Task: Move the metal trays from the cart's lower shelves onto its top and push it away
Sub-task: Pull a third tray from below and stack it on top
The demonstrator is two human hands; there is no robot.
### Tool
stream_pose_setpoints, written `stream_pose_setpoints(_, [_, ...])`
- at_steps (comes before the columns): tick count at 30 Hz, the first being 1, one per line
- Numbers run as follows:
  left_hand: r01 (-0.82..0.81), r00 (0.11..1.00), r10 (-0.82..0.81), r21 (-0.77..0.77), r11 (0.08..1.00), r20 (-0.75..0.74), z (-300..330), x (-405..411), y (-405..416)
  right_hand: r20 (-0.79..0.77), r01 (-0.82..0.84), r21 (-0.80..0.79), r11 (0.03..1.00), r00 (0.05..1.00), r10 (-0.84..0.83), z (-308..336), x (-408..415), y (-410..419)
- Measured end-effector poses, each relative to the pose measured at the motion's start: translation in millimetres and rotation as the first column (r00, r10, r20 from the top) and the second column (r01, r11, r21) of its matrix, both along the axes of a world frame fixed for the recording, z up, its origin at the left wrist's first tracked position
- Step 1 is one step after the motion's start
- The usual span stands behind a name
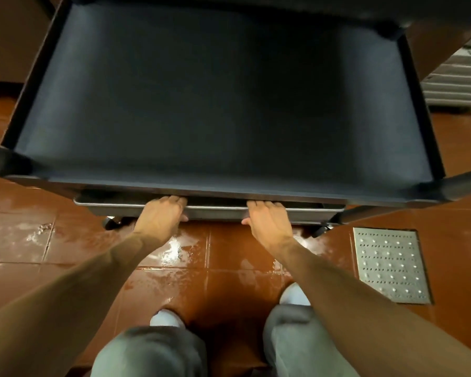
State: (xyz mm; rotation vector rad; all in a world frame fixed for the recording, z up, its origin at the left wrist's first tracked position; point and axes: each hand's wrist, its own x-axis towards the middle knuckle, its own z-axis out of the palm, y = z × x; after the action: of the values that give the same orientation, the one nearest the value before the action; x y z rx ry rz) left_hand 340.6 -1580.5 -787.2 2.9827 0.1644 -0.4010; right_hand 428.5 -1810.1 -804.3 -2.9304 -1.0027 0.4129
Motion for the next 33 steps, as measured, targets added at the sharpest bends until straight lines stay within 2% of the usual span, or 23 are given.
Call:
stream_pose_setpoints(3, [-0.024,0.999,0.023,-0.053,0.998,-0.023,28,-14,-6,0.002,-0.003,-0.019,1.0,1.0,0.003,30,-8,-2])
stream_pose_setpoints(12, [-0.012,0.977,-0.005,-0.08,0.997,-0.211,99,-62,-25,-0.169,-0.055,-0.055,0.997,0.985,0.045,103,-46,-26])
stream_pose_setpoints(19, [0.015,0.95,-0.055,-0.131,0.991,-0.309,219,-72,-33,-0.308,-0.028,-0.111,0.993,0.951,-0.008,228,-53,-44])
stream_pose_setpoints(26, [0.086,0.951,-0.129,-0.159,0.983,-0.28,347,-44,-22,-0.403,0.028,-0.078,0.997,0.913,-0.058,359,-40,-42])
stream_pose_setpoints(33, [0.166,0.956,-0.193,-0.133,0.977,-0.222,444,-18,-12,-0.42,-0.033,-0.048,0.998,0.907,0.01,463,-19,-39])
